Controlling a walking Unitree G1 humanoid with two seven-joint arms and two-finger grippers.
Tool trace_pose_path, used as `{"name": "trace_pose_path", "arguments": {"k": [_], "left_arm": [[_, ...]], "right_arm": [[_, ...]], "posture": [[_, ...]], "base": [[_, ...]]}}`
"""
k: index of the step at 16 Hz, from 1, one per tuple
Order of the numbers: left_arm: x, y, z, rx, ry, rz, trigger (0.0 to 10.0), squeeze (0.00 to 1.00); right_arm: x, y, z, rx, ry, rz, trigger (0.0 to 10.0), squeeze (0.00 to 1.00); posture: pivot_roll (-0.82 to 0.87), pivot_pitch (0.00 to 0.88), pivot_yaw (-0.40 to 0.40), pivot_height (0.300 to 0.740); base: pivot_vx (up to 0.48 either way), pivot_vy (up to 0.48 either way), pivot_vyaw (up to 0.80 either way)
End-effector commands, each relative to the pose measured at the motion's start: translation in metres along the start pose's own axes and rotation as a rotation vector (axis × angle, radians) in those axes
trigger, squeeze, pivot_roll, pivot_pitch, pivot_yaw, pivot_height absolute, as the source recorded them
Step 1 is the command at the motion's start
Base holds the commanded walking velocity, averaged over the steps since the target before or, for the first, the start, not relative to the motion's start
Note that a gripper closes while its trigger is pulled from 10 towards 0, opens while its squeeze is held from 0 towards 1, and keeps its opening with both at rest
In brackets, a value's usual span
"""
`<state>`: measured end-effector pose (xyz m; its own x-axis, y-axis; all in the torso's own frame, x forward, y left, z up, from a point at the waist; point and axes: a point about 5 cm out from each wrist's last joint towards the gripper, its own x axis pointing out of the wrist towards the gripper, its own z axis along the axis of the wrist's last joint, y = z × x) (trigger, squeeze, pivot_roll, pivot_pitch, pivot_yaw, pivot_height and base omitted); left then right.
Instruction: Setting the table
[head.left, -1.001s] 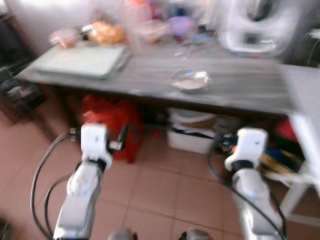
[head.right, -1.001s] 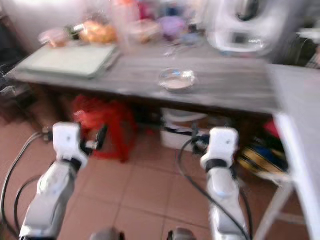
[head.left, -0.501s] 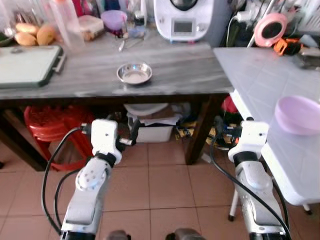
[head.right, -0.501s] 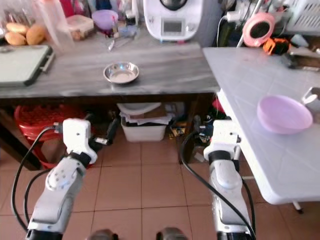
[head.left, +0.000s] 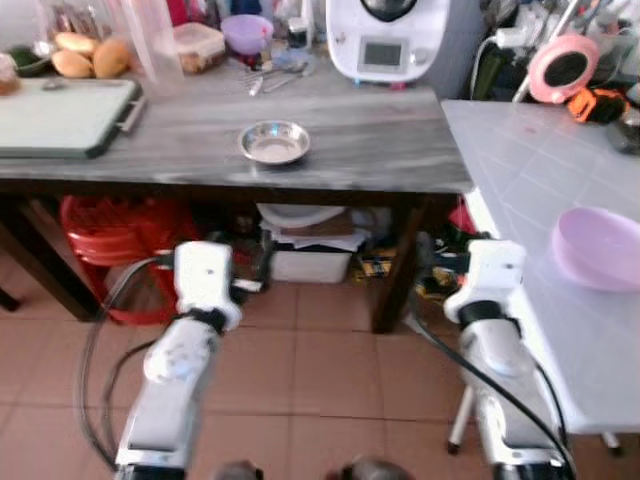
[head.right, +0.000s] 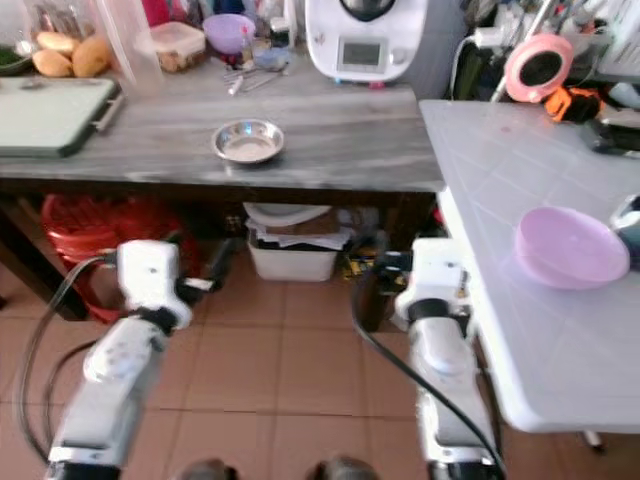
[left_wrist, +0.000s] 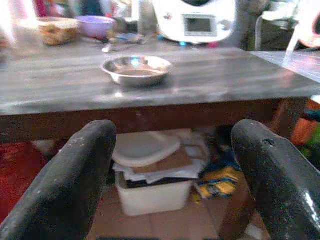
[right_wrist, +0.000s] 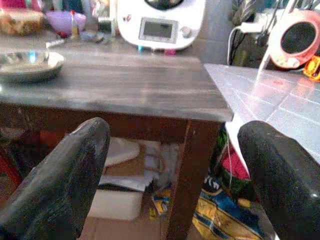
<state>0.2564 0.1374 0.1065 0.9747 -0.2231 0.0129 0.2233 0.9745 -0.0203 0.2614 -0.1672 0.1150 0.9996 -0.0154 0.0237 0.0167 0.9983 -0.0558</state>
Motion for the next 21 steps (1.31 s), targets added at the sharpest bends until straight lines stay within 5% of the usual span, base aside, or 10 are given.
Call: {"name": "trace_pose_path", "arguments": {"k": [1,7,9,21], "left_arm": [[0.002,-0.006,0.003,-0.012,-0.011,-0.023,10.0,0.00],[0.003,-0.006,0.003,-0.011,-0.013,-0.025,10.0,0.00],[0.003,-0.006,0.004,-0.006,-0.015,-0.027,10.0,0.00],[0.003,-0.004,0.007,-0.002,-0.021,-0.033,10.0,0.00]], "right_arm": [[0.002,-0.008,0.003,-0.005,-0.006,-0.029,10.0,0.00],[0.003,-0.009,0.001,-0.050,0.010,-0.037,10.0,0.00],[0.006,-0.004,0.004,-0.113,-0.019,-0.011,10.0,0.00],[0.011,-0.003,0.018,-0.166,-0.094,-0.013,10.0,0.00]], "posture": [[0.00,0.000,-0.006,0.740],[0.00,0.000,-0.006,0.740],[0.00,0.000,-0.006,0.740],[0.01,0.000,0.000,0.740]], "base": [[0.000,0.000,0.00],[0.000,-0.080,0.00],[0.000,-0.442,0.00],[0.000,-0.311,0.00]]}}
